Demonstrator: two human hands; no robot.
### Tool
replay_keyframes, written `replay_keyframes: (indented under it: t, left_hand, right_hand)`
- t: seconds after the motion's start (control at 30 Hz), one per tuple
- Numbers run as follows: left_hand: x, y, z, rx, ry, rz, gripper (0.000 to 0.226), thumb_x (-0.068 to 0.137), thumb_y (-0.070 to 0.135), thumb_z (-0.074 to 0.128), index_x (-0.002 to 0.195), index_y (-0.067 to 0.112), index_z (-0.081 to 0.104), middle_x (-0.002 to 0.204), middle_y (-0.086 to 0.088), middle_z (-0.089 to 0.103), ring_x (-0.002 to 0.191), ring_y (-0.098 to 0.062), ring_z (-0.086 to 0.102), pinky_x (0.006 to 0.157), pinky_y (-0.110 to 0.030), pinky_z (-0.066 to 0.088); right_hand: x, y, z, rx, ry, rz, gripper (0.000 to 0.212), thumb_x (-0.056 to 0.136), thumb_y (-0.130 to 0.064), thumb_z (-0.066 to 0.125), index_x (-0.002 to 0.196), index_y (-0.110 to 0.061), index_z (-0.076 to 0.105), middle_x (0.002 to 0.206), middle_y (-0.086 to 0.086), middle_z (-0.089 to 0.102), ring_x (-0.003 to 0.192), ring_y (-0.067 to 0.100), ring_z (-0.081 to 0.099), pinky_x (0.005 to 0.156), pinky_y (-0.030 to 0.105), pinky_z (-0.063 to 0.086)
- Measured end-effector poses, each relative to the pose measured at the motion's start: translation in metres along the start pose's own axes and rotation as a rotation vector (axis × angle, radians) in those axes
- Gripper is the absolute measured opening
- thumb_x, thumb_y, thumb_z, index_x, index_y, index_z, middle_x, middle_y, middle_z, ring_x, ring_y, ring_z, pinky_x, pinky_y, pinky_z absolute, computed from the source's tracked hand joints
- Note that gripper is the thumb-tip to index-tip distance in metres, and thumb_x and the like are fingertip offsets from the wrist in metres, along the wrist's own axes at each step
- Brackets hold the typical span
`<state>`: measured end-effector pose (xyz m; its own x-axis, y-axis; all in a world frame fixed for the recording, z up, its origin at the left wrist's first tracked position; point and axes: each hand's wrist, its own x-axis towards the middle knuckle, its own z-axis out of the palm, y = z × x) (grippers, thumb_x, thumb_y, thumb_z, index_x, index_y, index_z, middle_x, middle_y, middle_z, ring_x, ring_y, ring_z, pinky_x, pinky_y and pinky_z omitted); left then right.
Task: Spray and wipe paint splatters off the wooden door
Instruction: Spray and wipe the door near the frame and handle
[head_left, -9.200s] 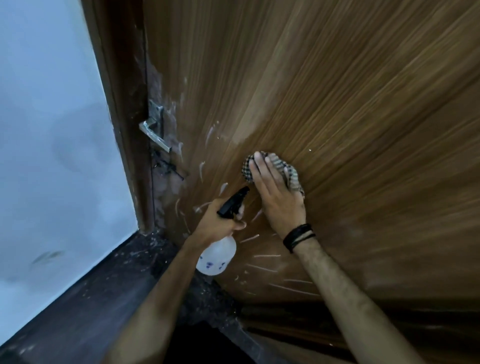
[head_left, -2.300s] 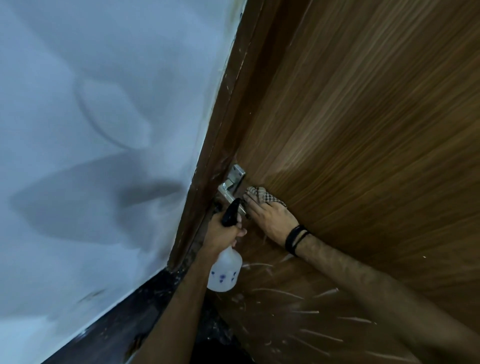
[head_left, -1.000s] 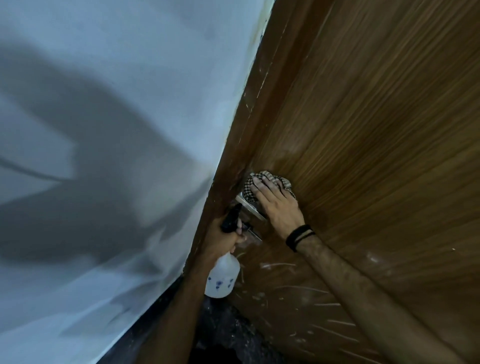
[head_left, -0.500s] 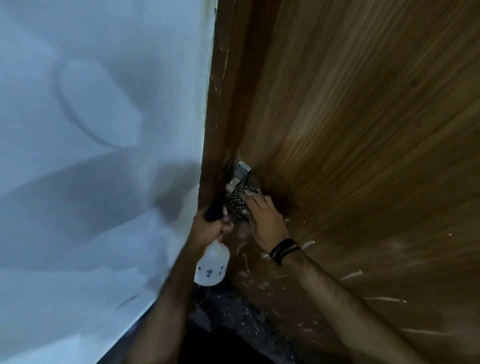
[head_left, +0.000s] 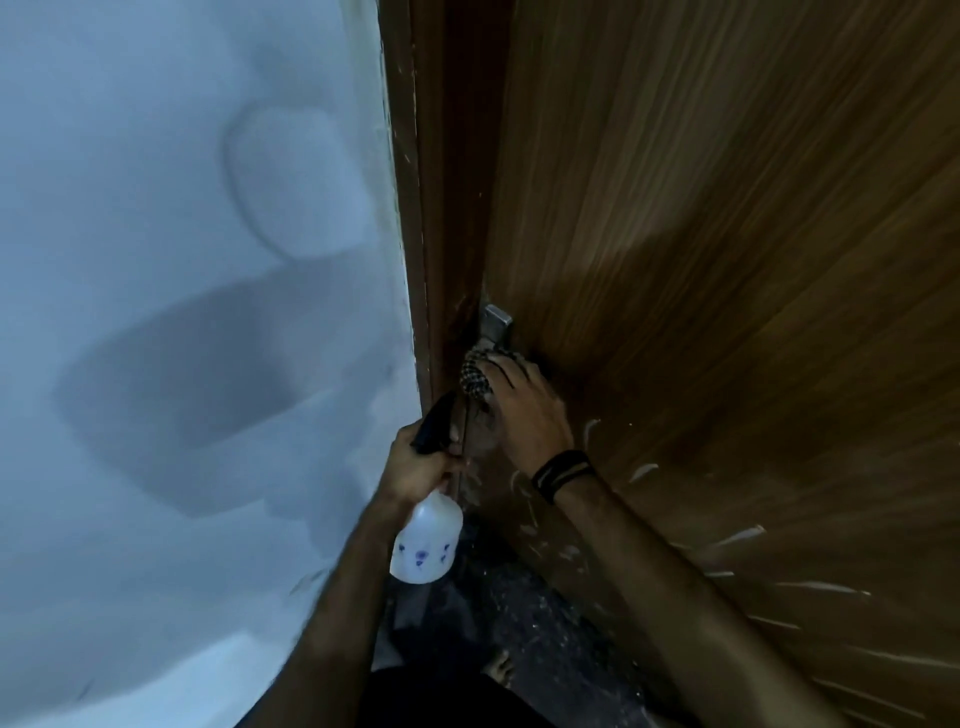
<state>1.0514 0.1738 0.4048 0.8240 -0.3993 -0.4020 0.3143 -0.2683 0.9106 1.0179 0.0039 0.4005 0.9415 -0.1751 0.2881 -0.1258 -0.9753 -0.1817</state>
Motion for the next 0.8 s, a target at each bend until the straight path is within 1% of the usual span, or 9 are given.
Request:
replay_keyframes:
  t: [0.1, 0.2, 0.27, 0.33, 0.4, 0.5, 0.6, 0.67, 0.8]
  left_hand:
    - [0.009, 0.010, -0.007, 0.010, -0.023, 0.029, 0.049, 0.075, -0.017, 0.070, 0.086, 0.030, 0.062, 0.077, -0.007, 0.062, 0.052, -0.014, 0.055, 0.047, -0.026, 0.044]
    - [0.019, 0.021, -0.016, 0.023, -0.069, 0.028, 0.034, 0.077, -0.012, 0.072, 0.080, 0.020, 0.062, 0.074, -0.003, 0.065, 0.053, -0.013, 0.057, 0.049, -0.025, 0.045]
    - [0.025, 0.026, -0.021, 0.011, -0.121, 0.035, 0.030, 0.078, -0.014, 0.071, 0.079, 0.014, 0.061, 0.072, -0.005, 0.063, 0.053, -0.016, 0.055, 0.049, -0.027, 0.045]
    - [0.031, 0.031, -0.026, 0.007, -0.165, 0.026, 0.029, 0.079, -0.016, 0.069, 0.081, 0.011, 0.061, 0.071, -0.007, 0.062, 0.051, -0.018, 0.051, 0.049, -0.029, 0.044]
    - [0.034, 0.034, -0.029, 0.003, -0.197, 0.010, 0.029, 0.079, -0.016, 0.069, 0.082, 0.011, 0.062, 0.069, -0.005, 0.063, 0.052, -0.018, 0.051, 0.050, -0.029, 0.043]
    - [0.039, 0.036, -0.031, 0.025, -0.220, -0.027, 0.029, 0.080, -0.015, 0.070, 0.081, 0.013, 0.063, 0.070, -0.003, 0.065, 0.054, -0.018, 0.054, 0.053, -0.030, 0.045]
    - [0.044, 0.036, -0.034, 0.027, -0.253, -0.039, 0.030, 0.081, -0.015, 0.069, 0.080, 0.014, 0.062, 0.073, -0.002, 0.063, 0.060, -0.019, 0.054, 0.051, -0.027, 0.044]
    - [0.047, 0.035, -0.035, 0.053, -0.293, -0.032, 0.030, 0.082, -0.014, 0.069, 0.081, 0.015, 0.061, 0.075, -0.003, 0.061, 0.059, -0.019, 0.052, 0.050, -0.026, 0.043]
    - [0.052, 0.036, -0.033, 0.147, -0.336, -0.053, 0.027, 0.083, -0.010, 0.071, 0.080, 0.012, 0.058, 0.075, -0.007, 0.059, 0.057, -0.021, 0.050, 0.055, -0.028, 0.043]
  right_hand:
    - [-0.016, 0.006, -0.002, -0.025, 0.037, 0.030, 0.050, 0.092, -0.014, 0.065, 0.139, -0.020, 0.051, 0.141, -0.001, 0.051, 0.128, 0.022, 0.046, 0.102, 0.038, 0.048]
    - [0.000, -0.003, 0.000, 0.008, 0.023, 0.060, 0.050, 0.093, -0.015, 0.063, 0.141, -0.017, 0.050, 0.140, 0.002, 0.053, 0.126, 0.023, 0.048, 0.100, 0.039, 0.049]
    - [0.018, -0.016, 0.004, 0.048, 0.013, 0.117, 0.046, 0.096, -0.016, 0.061, 0.140, -0.014, 0.051, 0.139, 0.006, 0.055, 0.123, 0.025, 0.051, 0.099, 0.039, 0.050]
    - [0.029, -0.027, 0.008, 0.049, 0.016, 0.171, 0.046, 0.093, -0.015, 0.065, 0.138, -0.013, 0.054, 0.136, 0.008, 0.057, 0.117, 0.027, 0.055, 0.094, 0.040, 0.052]
    - [0.028, -0.030, 0.007, 0.033, -0.001, 0.187, 0.047, 0.093, -0.015, 0.062, 0.139, -0.014, 0.052, 0.137, 0.008, 0.055, 0.117, 0.027, 0.053, 0.094, 0.040, 0.052]
    - [0.014, -0.026, -0.004, 0.044, -0.035, 0.236, 0.045, 0.098, -0.021, 0.050, 0.142, -0.014, 0.048, 0.137, 0.005, 0.051, 0.117, 0.025, 0.047, 0.090, 0.039, 0.049]
    - [-0.005, -0.021, -0.014, 0.005, 0.005, 0.289, 0.040, 0.098, -0.023, 0.052, 0.136, -0.013, 0.052, 0.129, 0.005, 0.055, 0.111, 0.024, 0.050, 0.083, 0.039, 0.052]
    - [-0.008, -0.019, -0.017, 0.023, -0.002, 0.346, 0.037, 0.100, -0.028, 0.052, 0.133, -0.013, 0.054, 0.126, 0.004, 0.057, 0.109, 0.023, 0.052, 0.079, 0.039, 0.052]
    - [0.022, -0.031, -0.015, 0.120, -0.037, 0.497, 0.035, 0.102, -0.038, 0.045, 0.128, -0.015, 0.051, 0.117, 0.007, 0.060, 0.103, 0.026, 0.059, 0.079, 0.040, 0.052]
